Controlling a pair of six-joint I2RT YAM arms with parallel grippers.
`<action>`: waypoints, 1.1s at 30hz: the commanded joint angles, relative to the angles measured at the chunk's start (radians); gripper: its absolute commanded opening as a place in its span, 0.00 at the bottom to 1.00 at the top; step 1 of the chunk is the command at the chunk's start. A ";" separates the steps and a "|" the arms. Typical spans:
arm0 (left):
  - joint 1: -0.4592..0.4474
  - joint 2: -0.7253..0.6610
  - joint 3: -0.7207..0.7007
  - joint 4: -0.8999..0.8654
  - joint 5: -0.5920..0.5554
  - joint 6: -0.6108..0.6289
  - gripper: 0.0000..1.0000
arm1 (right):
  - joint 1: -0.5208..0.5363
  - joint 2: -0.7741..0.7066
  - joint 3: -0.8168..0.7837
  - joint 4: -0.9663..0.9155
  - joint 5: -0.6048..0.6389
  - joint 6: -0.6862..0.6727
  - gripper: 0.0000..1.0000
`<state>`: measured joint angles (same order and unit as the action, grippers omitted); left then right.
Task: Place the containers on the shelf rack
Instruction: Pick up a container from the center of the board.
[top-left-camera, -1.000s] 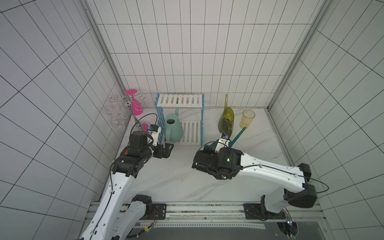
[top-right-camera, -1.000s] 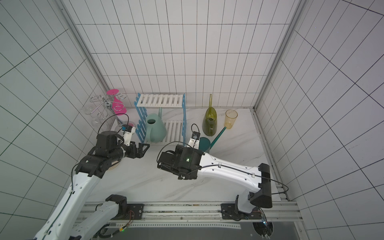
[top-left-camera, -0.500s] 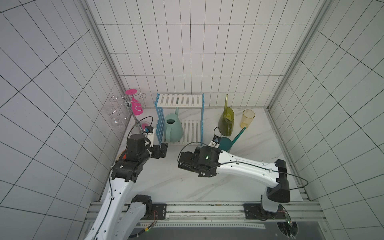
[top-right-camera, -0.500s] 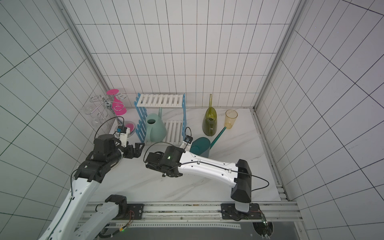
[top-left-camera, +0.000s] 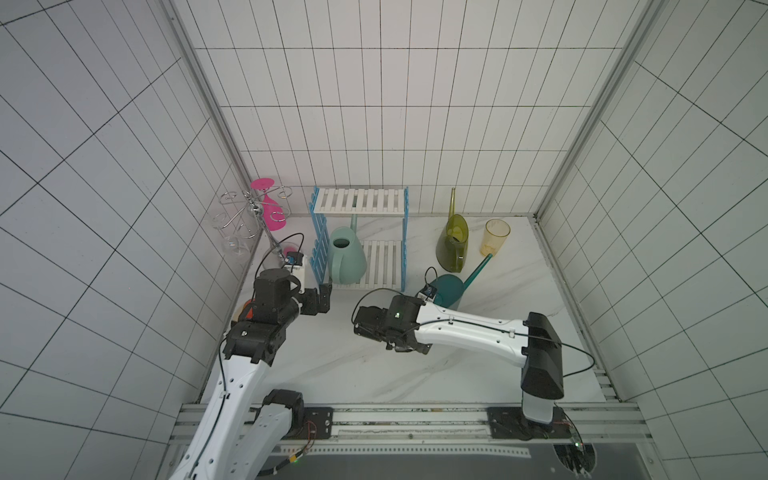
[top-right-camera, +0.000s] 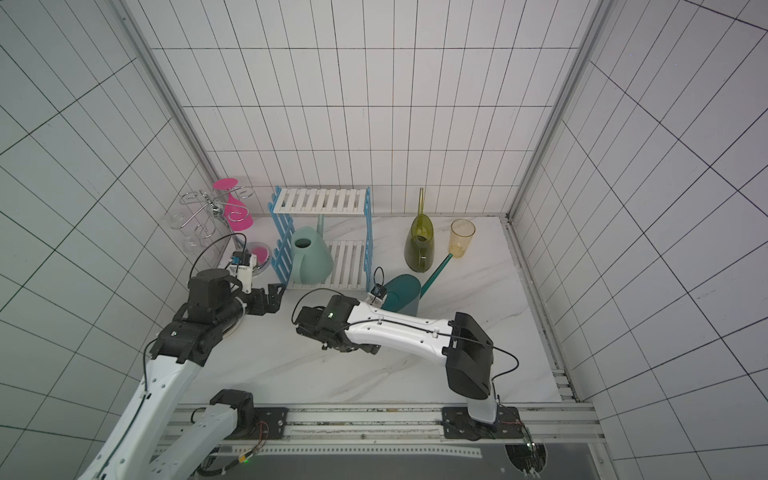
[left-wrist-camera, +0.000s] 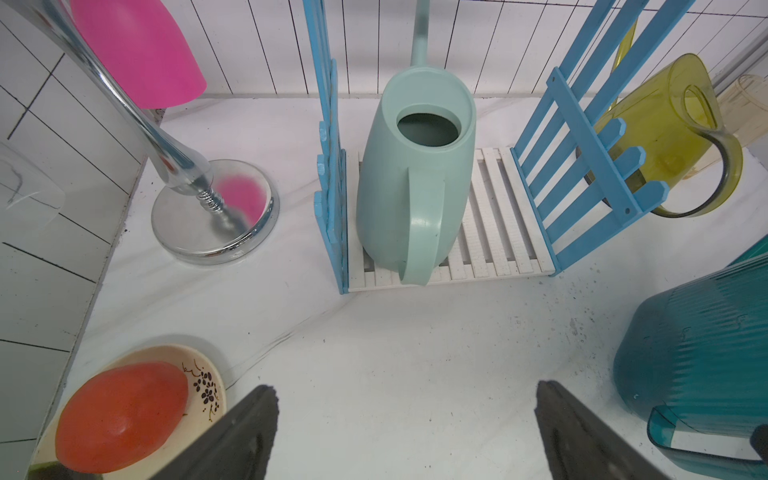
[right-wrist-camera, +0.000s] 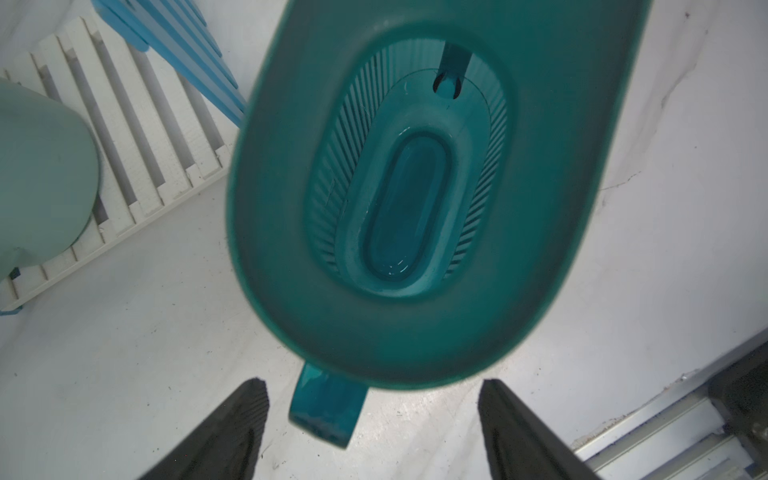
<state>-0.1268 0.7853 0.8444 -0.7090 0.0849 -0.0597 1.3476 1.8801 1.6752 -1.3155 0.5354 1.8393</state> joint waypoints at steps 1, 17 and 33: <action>0.005 -0.013 -0.016 0.033 -0.020 0.004 0.98 | -0.020 0.014 -0.025 0.025 -0.014 0.035 0.77; 0.005 -0.013 -0.042 0.055 -0.021 -0.006 0.99 | -0.031 0.041 -0.057 -0.001 0.007 0.071 0.66; 0.007 -0.025 -0.053 0.067 0.016 -0.012 0.99 | -0.034 0.006 -0.129 0.009 -0.001 0.055 0.29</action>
<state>-0.1234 0.7731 0.8047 -0.6682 0.0837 -0.0681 1.3151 1.9221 1.5654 -1.2770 0.5190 1.8935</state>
